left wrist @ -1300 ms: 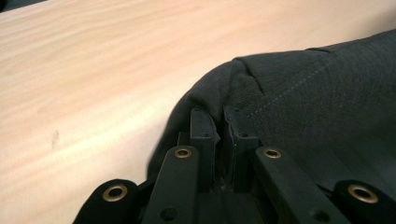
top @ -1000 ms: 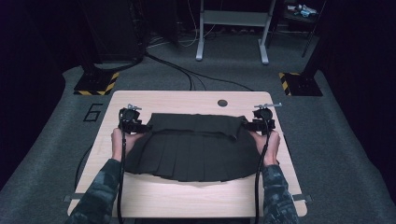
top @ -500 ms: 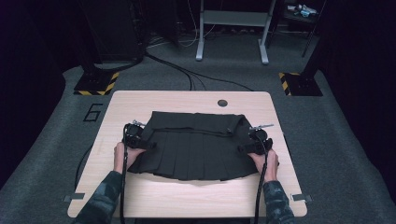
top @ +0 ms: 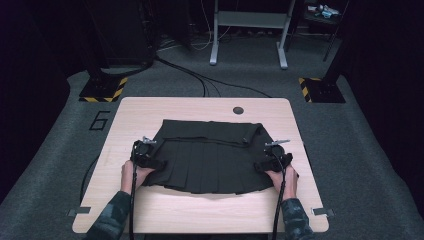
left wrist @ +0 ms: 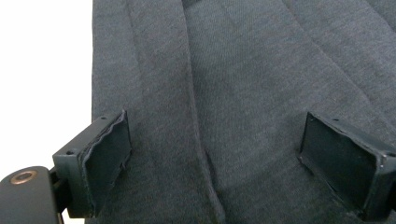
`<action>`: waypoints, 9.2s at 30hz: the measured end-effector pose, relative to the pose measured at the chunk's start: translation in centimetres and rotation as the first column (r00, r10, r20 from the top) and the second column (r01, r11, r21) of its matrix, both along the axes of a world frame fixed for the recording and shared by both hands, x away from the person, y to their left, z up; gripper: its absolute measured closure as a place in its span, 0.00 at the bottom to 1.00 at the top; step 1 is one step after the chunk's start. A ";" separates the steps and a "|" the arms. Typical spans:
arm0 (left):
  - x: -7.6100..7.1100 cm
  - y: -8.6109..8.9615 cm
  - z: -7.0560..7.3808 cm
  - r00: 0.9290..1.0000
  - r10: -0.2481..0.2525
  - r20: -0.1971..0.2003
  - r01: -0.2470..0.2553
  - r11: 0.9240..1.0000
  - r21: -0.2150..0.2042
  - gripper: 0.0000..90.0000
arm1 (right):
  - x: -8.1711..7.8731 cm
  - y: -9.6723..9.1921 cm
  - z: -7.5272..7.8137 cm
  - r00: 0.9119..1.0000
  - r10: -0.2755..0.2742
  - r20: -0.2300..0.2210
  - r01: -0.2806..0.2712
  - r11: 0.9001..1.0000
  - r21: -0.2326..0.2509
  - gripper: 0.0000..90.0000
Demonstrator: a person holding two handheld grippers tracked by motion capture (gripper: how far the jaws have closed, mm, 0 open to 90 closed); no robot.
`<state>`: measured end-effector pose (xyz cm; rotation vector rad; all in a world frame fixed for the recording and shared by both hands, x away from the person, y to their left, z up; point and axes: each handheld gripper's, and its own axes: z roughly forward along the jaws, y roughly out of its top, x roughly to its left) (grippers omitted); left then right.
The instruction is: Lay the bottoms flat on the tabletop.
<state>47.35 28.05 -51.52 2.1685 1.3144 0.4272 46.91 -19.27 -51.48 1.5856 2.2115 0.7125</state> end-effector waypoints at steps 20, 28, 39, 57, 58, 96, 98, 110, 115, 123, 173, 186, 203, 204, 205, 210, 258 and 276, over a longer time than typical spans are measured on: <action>-4.8 1.0 -0.3 0.999 -0.012 0.033 0.013 1.000 -0.013 0.10 | -3.3 0.1 -0.3 0.998 0.051 0.048 -0.052 0.999 0.006 0.00; -6.9 1.5 -0.4 0.999 -0.016 0.041 0.016 1.000 -0.014 0.10 | -5.0 0.3 -0.4 0.997 0.063 0.054 -0.063 0.998 0.010 0.00; -9.7 2.0 -0.5 0.999 -0.025 0.047 0.026 1.000 -0.012 0.10 | -7.8 0.5 -0.5 0.995 0.073 0.069 -0.074 0.997 0.016 0.00; -9.3 2.3 2.3 0.998 -0.057 0.032 0.058 0.998 -0.018 0.10 | -8.5 0.7 2.1 0.988 0.097 0.119 -0.103 0.994 0.047 0.08; -9.0 2.0 2.7 0.998 -0.044 0.051 0.046 0.999 -0.029 0.11 | -8.3 1.0 2.8 0.987 0.099 0.128 -0.107 0.993 0.057 0.09; -1.7 -0.2 0.9 0.999 -0.016 0.045 0.016 1.000 -0.002 0.71 | -3.7 5.6 1.1 0.986 0.133 0.100 -0.134 0.991 0.008 0.70; -1.7 -0.3 1.0 0.998 -0.034 0.052 0.033 0.999 0.012 0.79 | -3.8 5.6 1.1 0.986 0.132 0.105 -0.134 0.991 0.013 0.75; -2.0 -0.4 1.8 0.994 -0.055 0.094 0.052 0.998 0.027 0.91 | -4.1 5.4 1.8 0.979 0.147 0.143 -0.151 0.988 0.018 0.84; -2.3 -0.4 2.2 0.992 -0.059 0.113 0.057 0.998 0.028 0.92 | -4.3 5.4 2.4 0.979 0.139 0.152 -0.144 0.989 0.019 0.85; -2.5 -0.4 2.6 0.991 -0.071 0.116 0.069 0.997 0.021 0.92 | -4.3 5.2 3.1 0.976 0.147 0.162 -0.152 0.988 0.015 0.85; -8.9 2.9 4.4 0.995 0.027 0.095 -0.020 0.997 -0.076 0.32 | -5.2 0.8 6.7 0.975 0.032 0.220 -0.048 0.997 0.068 0.31; -14.3 2.2 0.9 0.999 -0.031 0.024 0.032 0.998 -0.060 0.71 | -7.9 -0.4 3.0 0.986 0.037 0.164 -0.050 0.996 0.077 0.35; -15.1 2.7 4.4 0.995 -0.047 0.086 0.056 0.993 -0.108 0.15 | -10.2 -1.7 3.2 0.986 -0.010 0.169 -0.004 0.997 0.083 0.16; -14.7 2.7 4.4 0.996 -0.040 0.082 0.048 0.993 -0.104 0.13 | -10.3 -1.6 3.3 0.985 0.007 0.172 -0.021 0.997 0.076 0.14; -14.1 2.6 4.2 0.997 -0.040 0.073 0.047 0.994 -0.097 0.10 | -10.3 -1.3 3.3 0.986 0.006 0.165 -0.020 0.997 0.079 0.10; -12.3 1.8 2.5 0.999 -0.025 0.027 0.026 0.998 -0.050 0.00 | -10.3 -0.1 2.5 0.991 0.036 0.127 -0.044 0.998 0.055 0.00; -6.9 2.1 -0.4 1.000 -0.008 -0.003 0.008 1.000 0.016 0.00 | -5.6 1.1 -0.4 0.998 0.008 0.056 -0.008 1.000 0.012 0.00; -2.7 2.3 -0.4 1.000 -0.004 -0.005 0.004 1.000 0.012 0.00 | -1.7 1.4 -0.2 0.999 0.009 0.036 -0.009 1.000 0.001 0.00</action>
